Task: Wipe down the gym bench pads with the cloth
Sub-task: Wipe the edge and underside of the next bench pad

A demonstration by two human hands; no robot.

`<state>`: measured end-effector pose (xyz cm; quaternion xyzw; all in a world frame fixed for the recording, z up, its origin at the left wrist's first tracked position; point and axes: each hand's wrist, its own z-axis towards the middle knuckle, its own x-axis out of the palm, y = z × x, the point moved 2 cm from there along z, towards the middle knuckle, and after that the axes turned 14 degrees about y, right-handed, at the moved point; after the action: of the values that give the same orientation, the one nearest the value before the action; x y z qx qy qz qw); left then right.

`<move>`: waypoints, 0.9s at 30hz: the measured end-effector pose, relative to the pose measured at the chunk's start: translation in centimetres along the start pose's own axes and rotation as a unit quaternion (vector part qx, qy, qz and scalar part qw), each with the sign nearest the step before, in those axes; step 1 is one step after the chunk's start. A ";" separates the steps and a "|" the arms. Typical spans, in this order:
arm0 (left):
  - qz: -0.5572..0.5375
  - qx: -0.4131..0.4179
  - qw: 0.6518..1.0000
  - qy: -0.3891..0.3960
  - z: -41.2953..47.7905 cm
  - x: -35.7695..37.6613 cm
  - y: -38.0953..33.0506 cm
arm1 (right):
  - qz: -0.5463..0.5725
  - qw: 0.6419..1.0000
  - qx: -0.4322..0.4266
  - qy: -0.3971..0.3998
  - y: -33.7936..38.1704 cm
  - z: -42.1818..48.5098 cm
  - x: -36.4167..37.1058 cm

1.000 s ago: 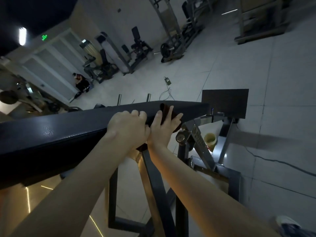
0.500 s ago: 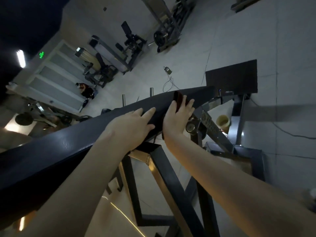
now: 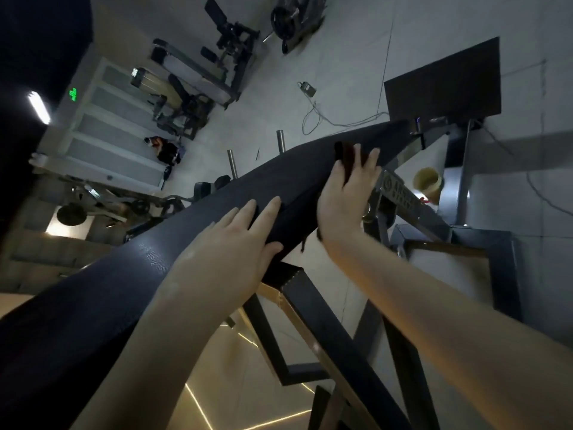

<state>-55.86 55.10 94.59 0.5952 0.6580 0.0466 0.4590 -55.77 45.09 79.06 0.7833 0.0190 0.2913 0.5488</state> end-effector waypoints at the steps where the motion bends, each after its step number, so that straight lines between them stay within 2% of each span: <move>1: -0.003 0.002 1.000 0.007 0.0 -0.1 0.0 | 0.005 1.000 0.022 -0.008 -0.2 1.6 -1.0; 4: -0.014 0.006 1.000 0.023 0.0 -0.2 0.1 | 0.016 0.997 0.076 -0.024 -0.7 4.2 -2.9; 6: -0.017 0.007 1.000 0.023 0.1 -0.3 0.1 | -0.015 0.997 0.076 -0.001 -0.4 2.9 -2.3; 10: -0.043 0.022 0.999 0.020 0.1 -0.2 0.4 | 0.038 0.997 -0.004 0.072 -0.1 -4.8 0.9; 13: -0.063 0.036 0.997 -0.007 0.0 -0.1 0.5 | 0.087 0.982 -0.082 0.145 0.3 -10.8 3.0; 16: -0.059 0.041 0.997 -0.030 -0.1 -0.1 0.4 | 0.090 0.975 -0.117 0.166 -0.1 -12.1 3.5; 20: -0.051 0.045 0.997 -0.022 0.1 0.0 0.6 | 0.051 0.986 -0.110 0.118 -0.2 -8.4 2.5; 25: -0.030 0.033 0.999 -0.006 0.4 -0.1 0.8 | 0.006 1.000 0.007 -0.023 -1.8 2.2 -0.2; 27: -0.028 0.034 0.999 0.004 0.4 -0.1 0.7 | 0.016 0.999 0.035 -0.036 -3.0 4.0 -0.5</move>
<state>-55.04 55.04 94.82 0.5919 0.6771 0.0133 0.4371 -53.38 42.68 75.37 0.8124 -0.0029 0.2703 0.5167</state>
